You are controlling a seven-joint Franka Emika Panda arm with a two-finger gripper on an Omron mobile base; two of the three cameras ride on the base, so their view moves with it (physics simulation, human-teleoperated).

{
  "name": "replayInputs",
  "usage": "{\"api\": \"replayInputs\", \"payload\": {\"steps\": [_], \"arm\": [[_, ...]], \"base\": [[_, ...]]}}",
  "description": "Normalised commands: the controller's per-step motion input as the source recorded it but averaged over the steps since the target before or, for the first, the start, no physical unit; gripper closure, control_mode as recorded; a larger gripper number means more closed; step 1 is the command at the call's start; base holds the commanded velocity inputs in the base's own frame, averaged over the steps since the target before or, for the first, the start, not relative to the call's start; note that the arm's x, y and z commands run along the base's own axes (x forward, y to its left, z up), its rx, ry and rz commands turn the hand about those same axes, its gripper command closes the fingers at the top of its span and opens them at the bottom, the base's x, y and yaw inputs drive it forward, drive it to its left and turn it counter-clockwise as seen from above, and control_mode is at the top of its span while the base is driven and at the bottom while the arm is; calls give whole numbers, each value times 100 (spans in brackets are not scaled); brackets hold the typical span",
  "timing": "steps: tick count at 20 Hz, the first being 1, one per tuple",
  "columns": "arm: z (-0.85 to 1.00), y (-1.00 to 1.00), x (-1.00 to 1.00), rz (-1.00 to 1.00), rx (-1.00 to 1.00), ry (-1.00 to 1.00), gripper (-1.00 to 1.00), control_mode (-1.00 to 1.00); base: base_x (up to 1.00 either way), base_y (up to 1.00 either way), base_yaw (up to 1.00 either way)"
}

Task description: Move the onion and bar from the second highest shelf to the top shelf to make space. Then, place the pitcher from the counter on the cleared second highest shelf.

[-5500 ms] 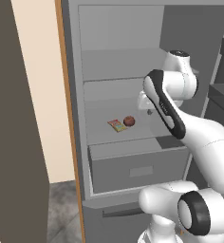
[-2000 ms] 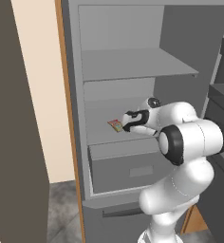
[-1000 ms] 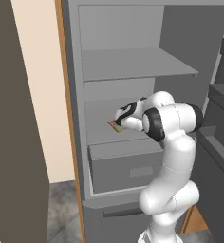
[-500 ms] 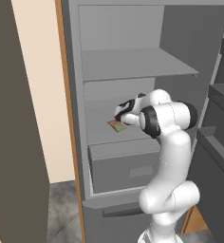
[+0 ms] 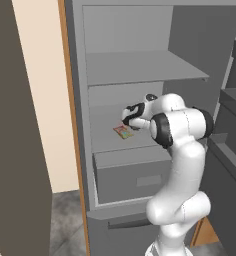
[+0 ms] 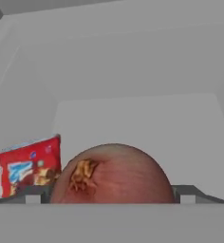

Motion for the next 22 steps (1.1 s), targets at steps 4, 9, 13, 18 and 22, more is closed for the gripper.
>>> {"api": "replayInputs", "payload": {"steps": [4, 9, 13, 18, 22], "arm": [[55, 0, -100, 0, 0, -18, 100, -100], [69, -4, -100, 0, -2, -11, 100, -100], [91, -5, -100, 0, -9, -5, 100, -100], [98, -1, -100, 0, -14, 0, 100, -100], [100, 0, -84, 0, -10, -1, 100, -100]], "base": [[0, 0, 0], [0, 0, 0], [0, 0, 0], [0, 0, 0], [0, 0, 0]]}}
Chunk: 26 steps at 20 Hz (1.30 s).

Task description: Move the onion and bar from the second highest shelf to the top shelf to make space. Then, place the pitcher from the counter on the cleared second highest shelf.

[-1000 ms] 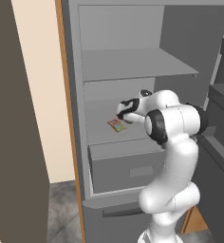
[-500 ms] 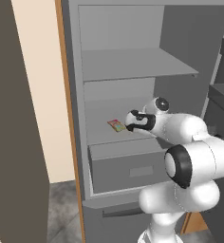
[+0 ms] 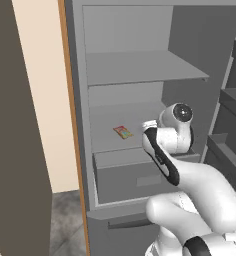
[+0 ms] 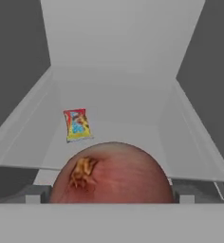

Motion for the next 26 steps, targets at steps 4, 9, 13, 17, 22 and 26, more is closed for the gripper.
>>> {"api": "replayInputs", "payload": {"steps": [4, 9, 13, 17, 22, 26], "arm": [[100, 0, -53, 0, -2, -9, 100, -100], [100, 0, -21, 0, 0, -17, 100, -100], [100, -1, 0, 0, 0, -12, 100, -100], [100, -7, 0, 0, 0, -9, 100, -100], [87, -34, 9, 0, 5, -3, 100, -100], [7, -45, 51, 0, 12, 2, 100, -100]], "base": [[0, 0, 0], [0, 0, 0], [0, 0, 0], [0, 0, 0], [0, 0, 0], [0, 0, 0]]}}
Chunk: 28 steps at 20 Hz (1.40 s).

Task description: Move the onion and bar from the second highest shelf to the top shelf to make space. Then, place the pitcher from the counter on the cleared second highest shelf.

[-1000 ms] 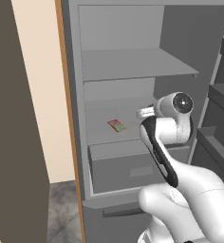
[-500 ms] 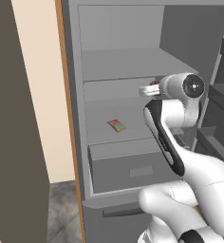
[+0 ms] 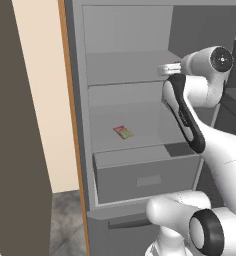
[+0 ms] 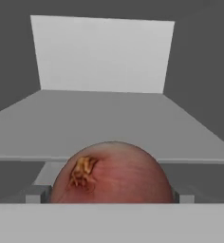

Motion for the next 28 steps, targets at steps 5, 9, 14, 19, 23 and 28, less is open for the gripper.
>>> {"api": "replayInputs", "payload": {"steps": [5, 9, 14, 19, 23, 28], "arm": [[-36, -16, 86, 0, 8, 1, 100, -100], [-56, 0, 81, 0, 2, 0, 100, -100], [-33, 0, 85, 0, 0, 0, 100, -100], [0, 0, 80, 0, 0, 4, 100, -100], [0, 9, 86, 0, 0, 3, -100, -100], [-7, 23, 64, 0, 0, -2, -100, -100]], "base": [[0, 0, 0], [0, 0, 0], [0, 0, 0], [0, 0, 0], [0, 0, 0], [0, 0, 0]]}}
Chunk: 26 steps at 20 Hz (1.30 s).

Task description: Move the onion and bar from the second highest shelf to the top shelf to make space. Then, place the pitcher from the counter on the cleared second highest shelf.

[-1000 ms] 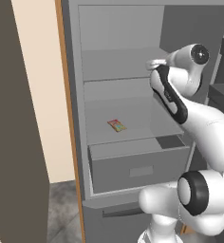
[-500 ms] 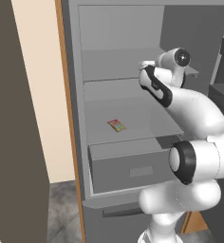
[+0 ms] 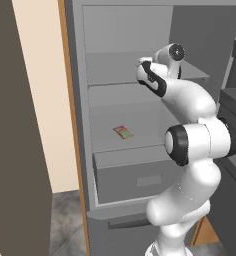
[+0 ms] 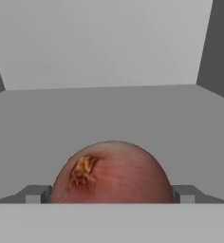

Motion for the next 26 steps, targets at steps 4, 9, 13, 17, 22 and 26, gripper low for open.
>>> {"api": "replayInputs", "payload": {"steps": [4, 9, 13, 17, 22, 26], "arm": [[0, 11, 14, 0, -1, -12, -100, -100], [32, 1, -17, 0, -4, 0, -100, -100], [55, 4, -31, 0, -6, 1, -100, -100], [-19, 2, -1, 0, -5, 0, -100, -100], [-21, 0, -36, 0, -1, 4, -100, -100], [2, 0, -100, 0, 0, 2, -100, -100]], "base": [[0, 0, 0], [0, 0, 0], [0, 0, 0], [0, 0, 0], [0, 0, 0], [0, 0, 0]]}}
